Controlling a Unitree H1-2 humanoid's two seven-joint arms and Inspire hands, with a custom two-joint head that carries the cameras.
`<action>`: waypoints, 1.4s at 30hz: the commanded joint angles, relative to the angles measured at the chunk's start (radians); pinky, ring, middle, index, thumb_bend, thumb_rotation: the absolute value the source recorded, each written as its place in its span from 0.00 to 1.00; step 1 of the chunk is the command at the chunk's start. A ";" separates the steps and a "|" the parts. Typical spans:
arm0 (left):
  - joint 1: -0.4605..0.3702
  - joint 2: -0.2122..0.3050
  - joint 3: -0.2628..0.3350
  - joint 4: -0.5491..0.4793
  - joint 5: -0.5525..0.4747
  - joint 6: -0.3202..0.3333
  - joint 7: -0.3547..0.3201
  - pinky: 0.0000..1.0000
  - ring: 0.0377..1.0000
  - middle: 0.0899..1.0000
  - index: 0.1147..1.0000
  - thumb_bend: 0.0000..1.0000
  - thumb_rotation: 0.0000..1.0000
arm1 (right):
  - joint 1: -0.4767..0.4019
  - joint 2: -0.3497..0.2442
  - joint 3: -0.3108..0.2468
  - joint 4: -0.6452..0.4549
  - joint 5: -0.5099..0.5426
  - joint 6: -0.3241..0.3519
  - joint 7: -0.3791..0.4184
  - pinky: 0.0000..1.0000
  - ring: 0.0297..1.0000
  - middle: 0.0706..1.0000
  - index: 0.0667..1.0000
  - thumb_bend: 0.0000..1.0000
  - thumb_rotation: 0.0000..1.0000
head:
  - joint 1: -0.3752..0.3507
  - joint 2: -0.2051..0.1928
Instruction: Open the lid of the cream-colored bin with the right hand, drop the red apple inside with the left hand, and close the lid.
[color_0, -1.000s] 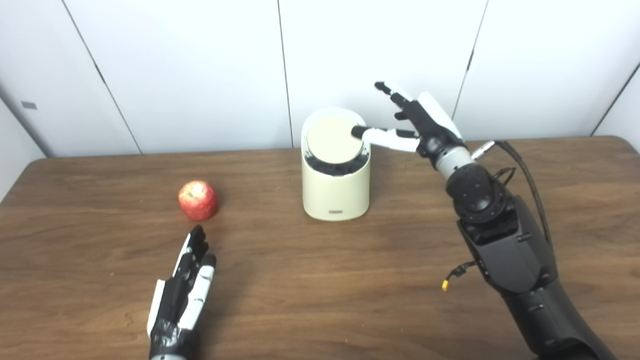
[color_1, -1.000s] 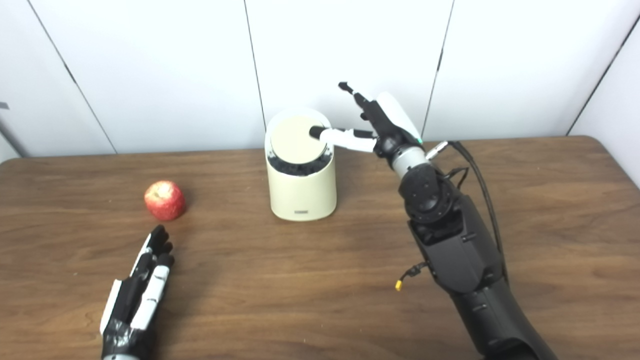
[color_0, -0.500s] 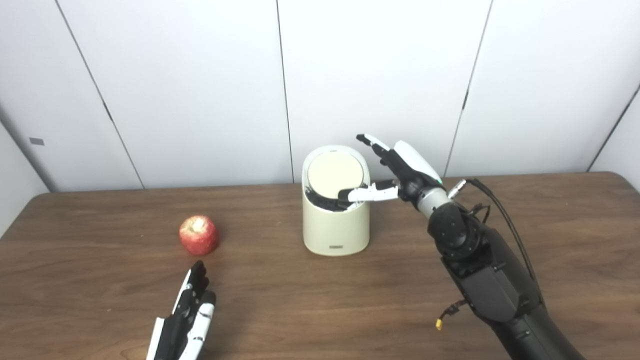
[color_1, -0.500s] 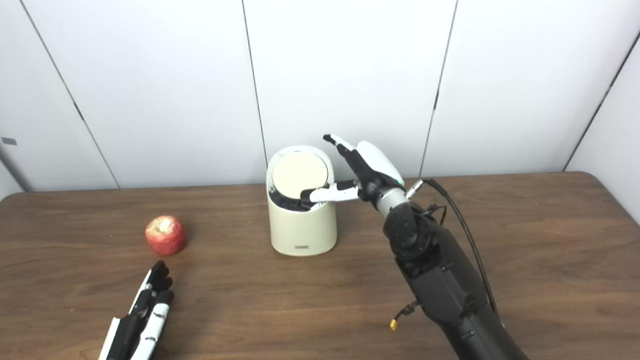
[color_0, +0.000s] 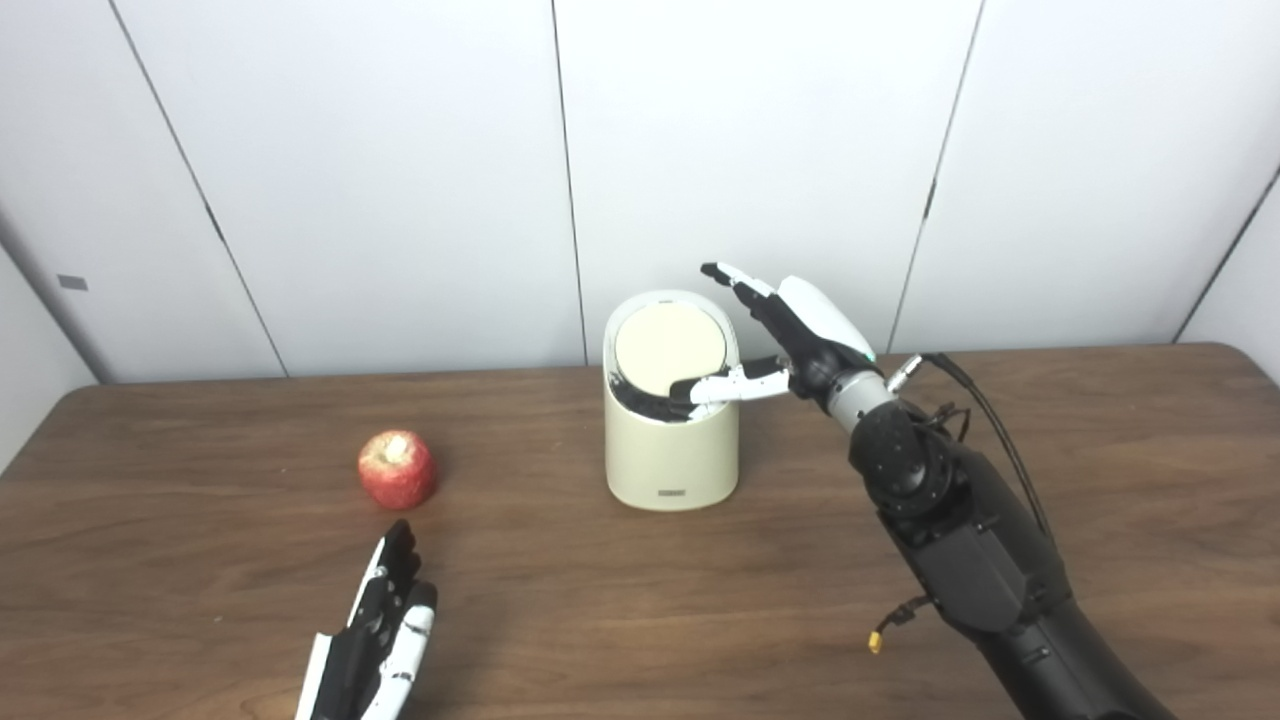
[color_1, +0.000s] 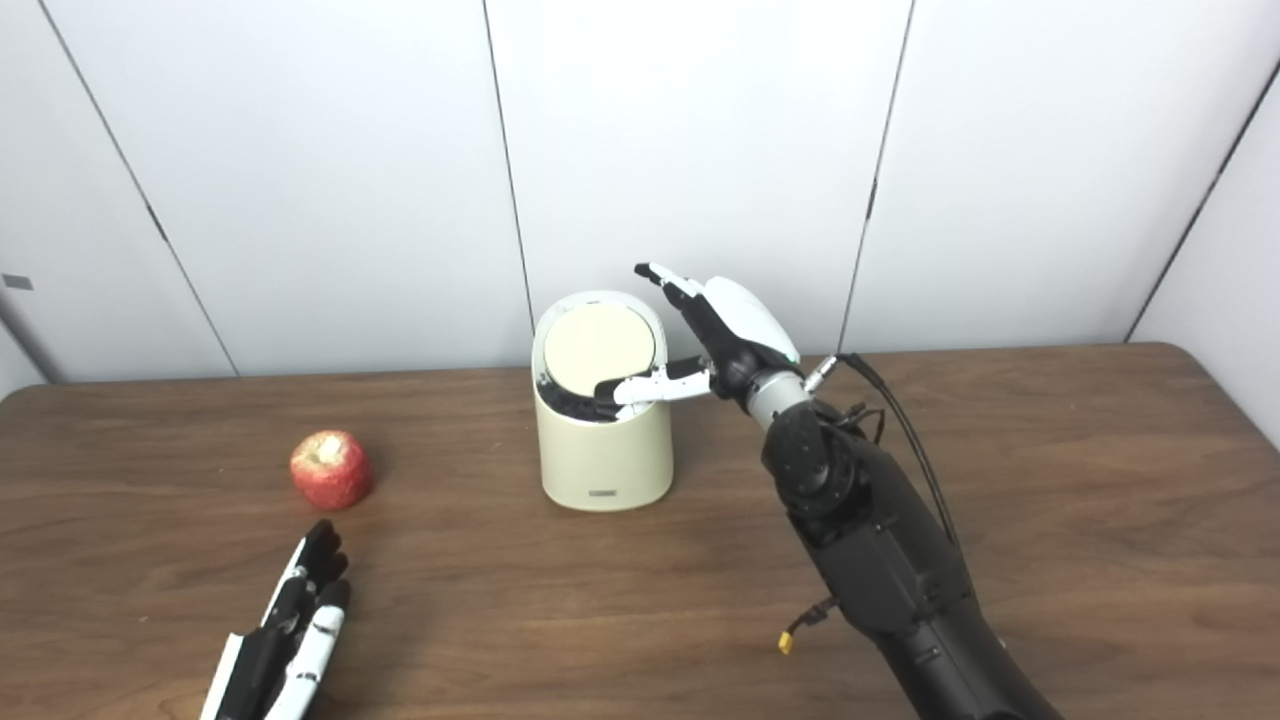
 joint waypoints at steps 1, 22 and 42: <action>0.018 -0.007 -0.011 0.003 0.003 -0.024 -0.002 1.00 1.00 1.00 1.00 0.26 0.54 | -0.050 0.003 0.000 -0.004 -0.017 -0.033 -0.023 0.87 0.97 0.94 0.93 0.80 0.45 | -0.001 0.002; 0.021 -0.012 -0.024 -0.002 0.029 -0.023 0.004 1.00 1.00 1.00 1.00 0.28 0.51 | -0.067 0.045 -0.071 0.028 0.069 0.043 0.001 0.86 0.93 0.93 0.92 0.75 0.51 | 0.016 0.009; 0.027 -0.017 -0.028 -0.011 0.038 -0.018 0.012 1.00 1.00 1.00 1.00 0.31 0.52 | -0.074 0.022 -0.043 0.030 0.048 0.031 0.007 0.84 0.93 0.93 0.91 0.79 0.47 | 0.019 0.020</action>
